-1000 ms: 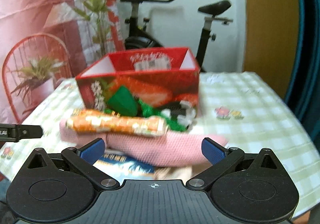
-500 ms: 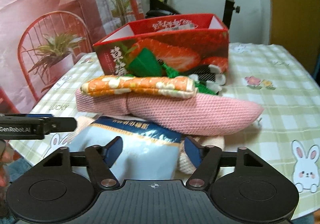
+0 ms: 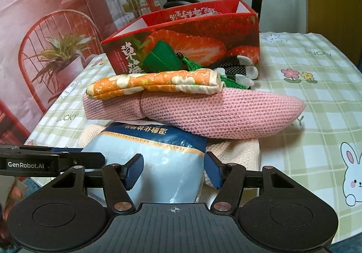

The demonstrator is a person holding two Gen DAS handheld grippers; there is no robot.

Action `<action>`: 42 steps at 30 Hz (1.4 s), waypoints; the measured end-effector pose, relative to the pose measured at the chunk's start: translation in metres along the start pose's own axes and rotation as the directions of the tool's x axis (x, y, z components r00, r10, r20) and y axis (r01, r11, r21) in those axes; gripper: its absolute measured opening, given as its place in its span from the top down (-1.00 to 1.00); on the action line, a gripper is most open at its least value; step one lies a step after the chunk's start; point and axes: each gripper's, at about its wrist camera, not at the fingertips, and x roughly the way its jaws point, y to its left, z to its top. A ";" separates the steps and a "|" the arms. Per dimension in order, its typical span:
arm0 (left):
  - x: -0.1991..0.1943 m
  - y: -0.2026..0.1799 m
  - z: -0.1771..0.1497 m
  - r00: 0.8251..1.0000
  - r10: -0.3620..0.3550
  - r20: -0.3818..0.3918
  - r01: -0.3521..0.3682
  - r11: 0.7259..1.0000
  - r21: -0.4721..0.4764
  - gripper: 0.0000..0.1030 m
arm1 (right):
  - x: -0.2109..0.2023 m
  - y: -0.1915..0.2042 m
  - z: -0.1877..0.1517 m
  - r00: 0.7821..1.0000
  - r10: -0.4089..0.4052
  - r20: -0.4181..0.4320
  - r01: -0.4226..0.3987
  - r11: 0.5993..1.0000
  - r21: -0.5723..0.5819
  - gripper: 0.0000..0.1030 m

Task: Organize soft objects
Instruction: 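Move the right tool toward the blue-white snack bag under the pink cloths, then close the right gripper on the blue-white snack bag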

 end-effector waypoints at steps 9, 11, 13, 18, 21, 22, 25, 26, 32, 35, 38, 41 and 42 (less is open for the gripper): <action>0.007 0.006 0.001 1.000 -0.018 -0.015 0.017 0.999 -0.028 0.00 | 0.005 -0.004 -0.001 1.000 -0.015 -0.014 0.015 0.999 0.031 -0.09; 0.008 0.005 0.001 1.000 -0.018 -0.021 0.018 0.999 -0.026 0.00 | 0.006 -0.003 -0.002 1.000 -0.006 -0.019 0.007 1.000 0.023 -0.09; 0.008 0.004 0.000 0.999 -0.021 -0.027 0.020 1.000 -0.021 0.00 | 0.009 -0.003 -0.002 1.000 0.001 -0.030 0.000 1.000 0.019 -0.09; 0.014 0.010 0.001 0.998 -0.039 -0.042 0.036 0.997 -0.065 0.00 | 0.012 -0.004 -0.003 1.000 0.007 -0.029 -0.006 1.000 0.026 -0.03; 0.014 0.011 0.002 0.998 -0.042 -0.038 0.039 0.996 -0.076 0.00 | 0.009 -0.001 -0.002 1.000 0.013 -0.018 -0.013 1.000 0.012 0.29; 0.013 0.011 0.003 0.999 -0.037 -0.033 0.034 0.997 -0.070 0.00 | 0.007 0.001 -0.002 1.000 0.020 -0.014 -0.020 1.000 -0.002 0.38; 0.009 0.008 0.002 1.000 -0.011 -0.017 0.010 0.998 -0.054 0.00 | 0.005 0.007 0.000 0.999 0.046 -0.014 -0.046 0.998 -0.037 0.52; 0.009 0.009 0.002 1.000 -0.009 -0.015 0.008 0.998 -0.058 0.00 | 0.004 0.007 0.000 0.999 0.053 -0.014 -0.053 0.998 -0.039 0.53; 0.012 0.014 0.002 0.999 -0.029 -0.021 0.027 0.996 -0.089 0.08 | 0.007 -0.003 0.000 0.997 0.072 -0.020 -0.072 0.997 0.011 0.61; 0.009 0.013 0.002 0.999 -0.034 -0.014 0.033 0.997 -0.075 0.43 | 0.006 -0.003 -0.001 0.997 0.071 -0.015 -0.071 0.997 0.012 0.64; 0.003 0.010 0.002 0.999 -0.038 0.003 0.038 0.998 -0.044 0.60 | 0.001 0.001 0.000 0.998 0.070 0.006 -0.070 0.998 -0.008 0.68; -0.003 0.011 0.003 0.998 -0.050 0.028 0.052 0.997 -0.053 0.61 | -0.007 0.005 0.004 0.996 0.076 0.038 -0.075 0.997 -0.035 0.69; -0.007 0.012 0.004 0.997 -0.058 0.041 0.060 0.996 -0.059 0.62 | -0.011 0.007 0.005 0.996 0.078 0.048 -0.076 0.996 -0.046 0.69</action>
